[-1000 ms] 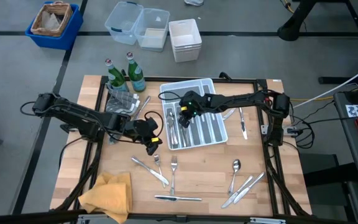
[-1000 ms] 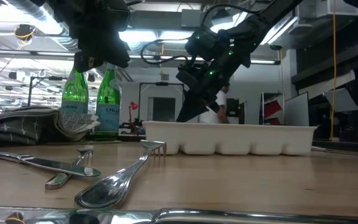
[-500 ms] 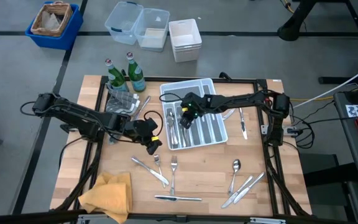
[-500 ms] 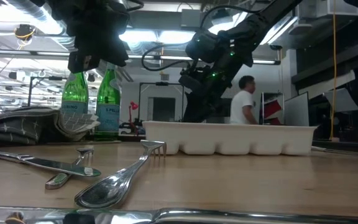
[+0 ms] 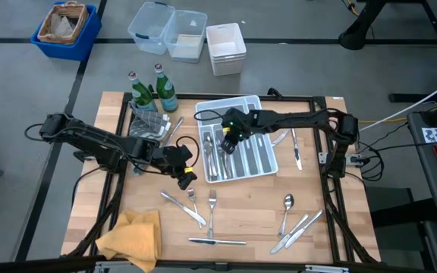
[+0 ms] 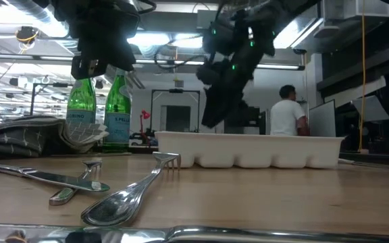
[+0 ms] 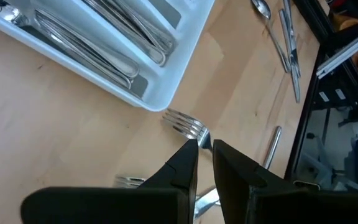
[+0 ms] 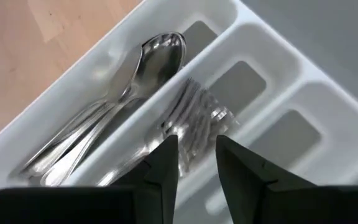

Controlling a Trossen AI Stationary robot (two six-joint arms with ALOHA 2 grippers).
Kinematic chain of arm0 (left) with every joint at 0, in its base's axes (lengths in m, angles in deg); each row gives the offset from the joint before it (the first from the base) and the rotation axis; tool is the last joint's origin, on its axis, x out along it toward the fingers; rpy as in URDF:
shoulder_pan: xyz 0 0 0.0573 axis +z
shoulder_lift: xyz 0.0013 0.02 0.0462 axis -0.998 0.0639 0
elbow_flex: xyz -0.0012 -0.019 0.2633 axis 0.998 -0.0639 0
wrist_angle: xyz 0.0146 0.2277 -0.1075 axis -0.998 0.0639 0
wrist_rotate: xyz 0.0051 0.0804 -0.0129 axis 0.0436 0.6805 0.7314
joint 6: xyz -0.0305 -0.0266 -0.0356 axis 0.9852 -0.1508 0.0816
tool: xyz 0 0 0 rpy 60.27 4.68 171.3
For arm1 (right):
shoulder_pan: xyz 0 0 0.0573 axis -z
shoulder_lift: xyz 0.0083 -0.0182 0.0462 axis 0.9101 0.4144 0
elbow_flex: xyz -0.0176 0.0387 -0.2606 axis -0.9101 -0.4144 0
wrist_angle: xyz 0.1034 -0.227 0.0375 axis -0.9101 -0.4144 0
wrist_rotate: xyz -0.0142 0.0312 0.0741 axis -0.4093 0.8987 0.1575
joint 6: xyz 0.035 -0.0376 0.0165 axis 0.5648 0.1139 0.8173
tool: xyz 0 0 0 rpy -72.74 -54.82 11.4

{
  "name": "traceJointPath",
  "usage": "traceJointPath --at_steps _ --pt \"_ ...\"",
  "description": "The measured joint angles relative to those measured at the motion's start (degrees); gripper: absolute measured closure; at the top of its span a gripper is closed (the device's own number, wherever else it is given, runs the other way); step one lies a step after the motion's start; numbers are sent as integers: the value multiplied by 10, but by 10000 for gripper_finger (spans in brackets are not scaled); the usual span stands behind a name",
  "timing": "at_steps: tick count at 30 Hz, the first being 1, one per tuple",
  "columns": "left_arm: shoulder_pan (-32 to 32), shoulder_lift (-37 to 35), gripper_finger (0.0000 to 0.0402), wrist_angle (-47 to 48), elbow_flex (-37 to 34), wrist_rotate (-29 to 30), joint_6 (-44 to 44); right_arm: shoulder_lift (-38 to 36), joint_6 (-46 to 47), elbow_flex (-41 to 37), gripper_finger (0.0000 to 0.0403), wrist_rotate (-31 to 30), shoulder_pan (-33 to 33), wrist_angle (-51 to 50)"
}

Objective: Sort silverware
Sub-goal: Put the silver fork into the silverware tray

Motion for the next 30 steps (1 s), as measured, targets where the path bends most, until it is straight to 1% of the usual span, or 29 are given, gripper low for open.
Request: traceJointPath --at_steps 3,4,8,12,17,22,24,27,30 --pt "0 0 361 1 0 -10 2 -6 0 51 291 5 -1 -88" --pt "0 0 361 2 0 -16 3 -6 10 68 291 14 -5 -115" --pt "-7 0 361 18 0 -39 4 -6 79 127 291 63 -27 -195" --pt "-22 0 361 42 0 -41 2 -6 153 149 291 91 -74 -211" --pt "-43 0 361 77 0 -41 2 -6 236 150 291 91 -151 -199" --pt "-63 0 361 100 0 -41 2 -1 301 150 291 45 -229 -185" --pt "-70 0 361 108 0 -41 0 3 336 150 291 5 -261 -161" --pt "-82 0 361 105 0 -41 -7 16 417 150 291 -58 -302 -118" --pt "-92 0 361 103 0 -41 -12 36 483 150 291 -98 -334 -71"
